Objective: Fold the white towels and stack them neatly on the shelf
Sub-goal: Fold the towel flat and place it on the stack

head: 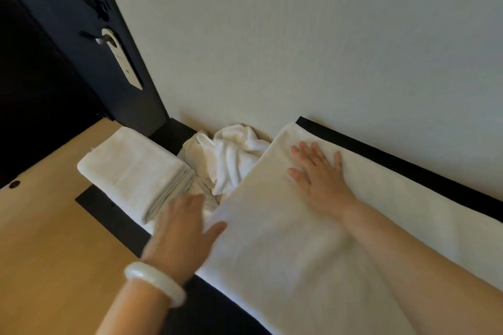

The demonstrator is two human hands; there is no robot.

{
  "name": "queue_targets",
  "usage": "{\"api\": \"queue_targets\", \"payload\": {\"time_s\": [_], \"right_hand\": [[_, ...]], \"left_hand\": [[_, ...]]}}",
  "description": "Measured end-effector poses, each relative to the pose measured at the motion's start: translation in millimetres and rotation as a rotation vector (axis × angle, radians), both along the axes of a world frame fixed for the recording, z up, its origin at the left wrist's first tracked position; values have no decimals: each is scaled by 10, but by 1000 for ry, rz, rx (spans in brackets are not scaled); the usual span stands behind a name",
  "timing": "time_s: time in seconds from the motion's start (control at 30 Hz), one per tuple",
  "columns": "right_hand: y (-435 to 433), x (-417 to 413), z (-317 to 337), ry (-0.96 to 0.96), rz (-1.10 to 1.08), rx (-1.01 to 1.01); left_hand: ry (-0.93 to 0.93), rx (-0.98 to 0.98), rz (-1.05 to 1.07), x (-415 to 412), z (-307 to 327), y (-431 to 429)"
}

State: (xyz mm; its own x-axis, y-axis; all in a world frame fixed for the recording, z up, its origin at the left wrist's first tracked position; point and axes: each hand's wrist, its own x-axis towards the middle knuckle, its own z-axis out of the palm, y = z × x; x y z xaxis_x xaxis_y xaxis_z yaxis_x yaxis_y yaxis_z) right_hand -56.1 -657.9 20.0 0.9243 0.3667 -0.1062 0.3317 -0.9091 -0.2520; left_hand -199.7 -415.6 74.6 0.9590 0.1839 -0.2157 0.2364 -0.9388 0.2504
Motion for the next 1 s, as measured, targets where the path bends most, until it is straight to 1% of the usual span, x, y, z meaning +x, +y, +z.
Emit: {"api": "queue_targets", "payload": {"time_s": [0.03, 0.07, 0.1, 0.13, 0.17, 0.2, 0.23, 0.33, 0.37, 0.43, 0.5, 0.53, 0.6, 0.67, 0.7, 0.73, 0.8, 0.83, 0.87, 0.93, 1.0], "right_hand": [[-3, -56, 35, -43, -27, 79], [-19, -138, 86, -112, -69, 152], [-58, -239, 127, -178, -120, 202], [-121, -358, 166, -216, -169, 224], [-218, -487, 166, -225, -213, 225], [-355, -622, 145, -220, -240, 212], [-530, -756, 104, -208, -246, 176], [-1279, -1121, -107, -82, -210, -54], [-1573, -1202, -125, -54, -261, -101], [-2138, -1335, -74, -33, -452, -150], [-2517, -1472, 54, 12, -635, -241], [-2612, -1541, 108, 26, -688, -270], [-2572, -1674, 162, 19, -703, -232], [-2351, -1806, 106, -5, -605, -186], [-2237, -1850, 28, 4, -525, -171], [-2152, -1881, -38, 8, -458, -172], [-2204, -1935, -77, 27, -419, -158], [-2359, -1961, -86, 20, -441, -150], [-2563, -2007, -69, 14, -480, -152], [-3080, -2148, -4, 23, -602, -156], [-3545, -2299, 61, 3, -688, -106]], "left_hand": [[-122, 6, -59, 89, 77, -282], [-186, -25, -169, 183, 116, -585], [-203, -49, -297, 282, 78, -897], [-178, -41, -405, 368, 17, -1190], [-147, -9, -505, 443, -112, -1395], [-122, 14, -560, 510, -265, -1515], [-113, 38, -577, 570, -432, -1562], [-141, 110, -543, 616, -699, -1522], [-162, 134, -534, 614, -745, -1495], [-169, 162, -516, 611, -770, -1453], [-209, 178, -513, 609, -798, -1417], [-222, 198, -502, 602, -814, -1399], [-285, 200, -456, 590, -814, -1440], [-367, 164, -462, 563, -704, -1738], [-410, 148, -541, 539, -632, -2000], [-406, 113, -665, 490, -572, -2308], [-387, 81, -893, 373, -443, -2919], [-342, 83, -958, 356, -456, -3137], [-303, 97, -969, 365, -493, -3270], [-260, 125, -943, 418, -625, -3361], [-245, 110, -942, 427, -750, -3352]]}}
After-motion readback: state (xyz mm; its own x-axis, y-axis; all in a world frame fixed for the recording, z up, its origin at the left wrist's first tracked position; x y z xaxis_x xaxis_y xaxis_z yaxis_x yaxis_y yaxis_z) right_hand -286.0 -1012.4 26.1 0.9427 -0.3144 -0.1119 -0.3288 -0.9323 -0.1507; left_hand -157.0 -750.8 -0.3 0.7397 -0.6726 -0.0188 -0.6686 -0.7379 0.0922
